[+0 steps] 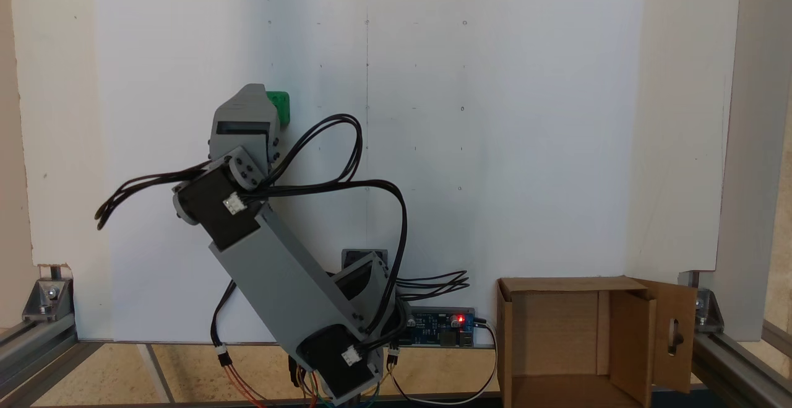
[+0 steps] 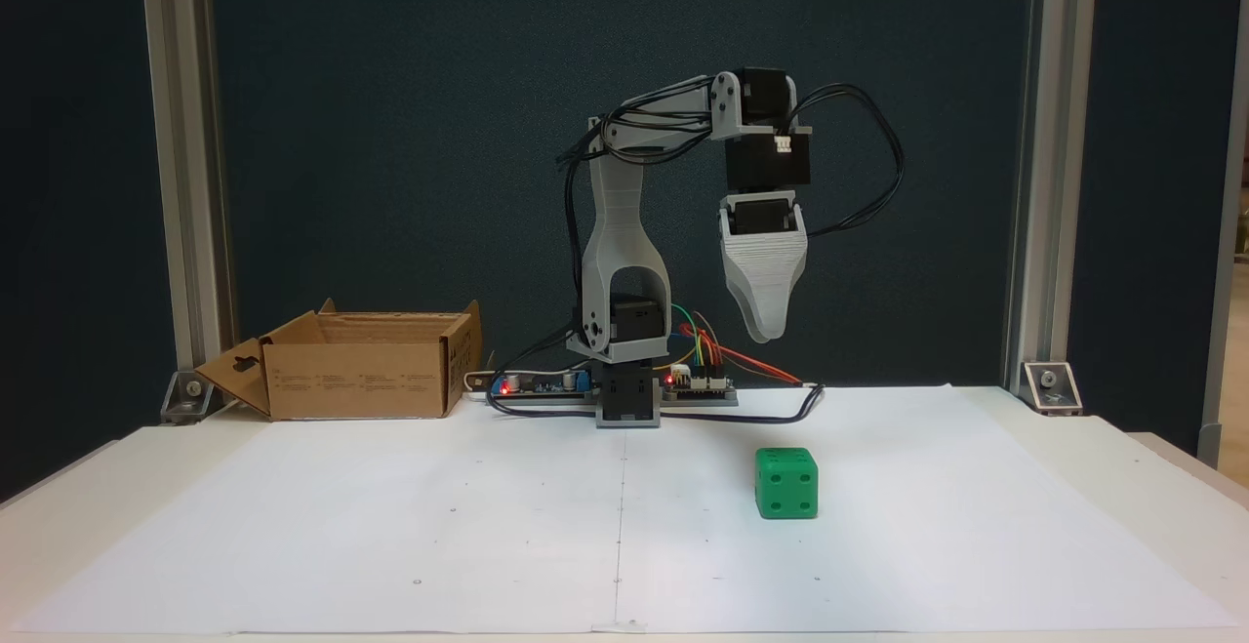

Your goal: Grasp a green dice and put it in the bin.

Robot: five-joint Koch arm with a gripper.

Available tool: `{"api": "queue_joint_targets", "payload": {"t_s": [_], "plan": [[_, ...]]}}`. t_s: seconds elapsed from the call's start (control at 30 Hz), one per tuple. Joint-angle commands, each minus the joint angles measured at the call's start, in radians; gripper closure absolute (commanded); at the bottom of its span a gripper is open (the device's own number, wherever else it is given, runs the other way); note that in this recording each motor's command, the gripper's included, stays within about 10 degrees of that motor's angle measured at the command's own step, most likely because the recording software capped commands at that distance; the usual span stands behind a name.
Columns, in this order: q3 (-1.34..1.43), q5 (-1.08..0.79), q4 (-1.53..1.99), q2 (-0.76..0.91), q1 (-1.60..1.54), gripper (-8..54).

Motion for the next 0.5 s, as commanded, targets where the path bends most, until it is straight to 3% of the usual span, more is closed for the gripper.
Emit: {"api": "queue_joint_targets", "payload": {"t_s": [0.0,0.47], "plan": [[-0.063,0.071,-0.006,-0.005,0.000,3.6],[-0.064,0.089,-0.020,-0.014,-0.009,2.0]]}}
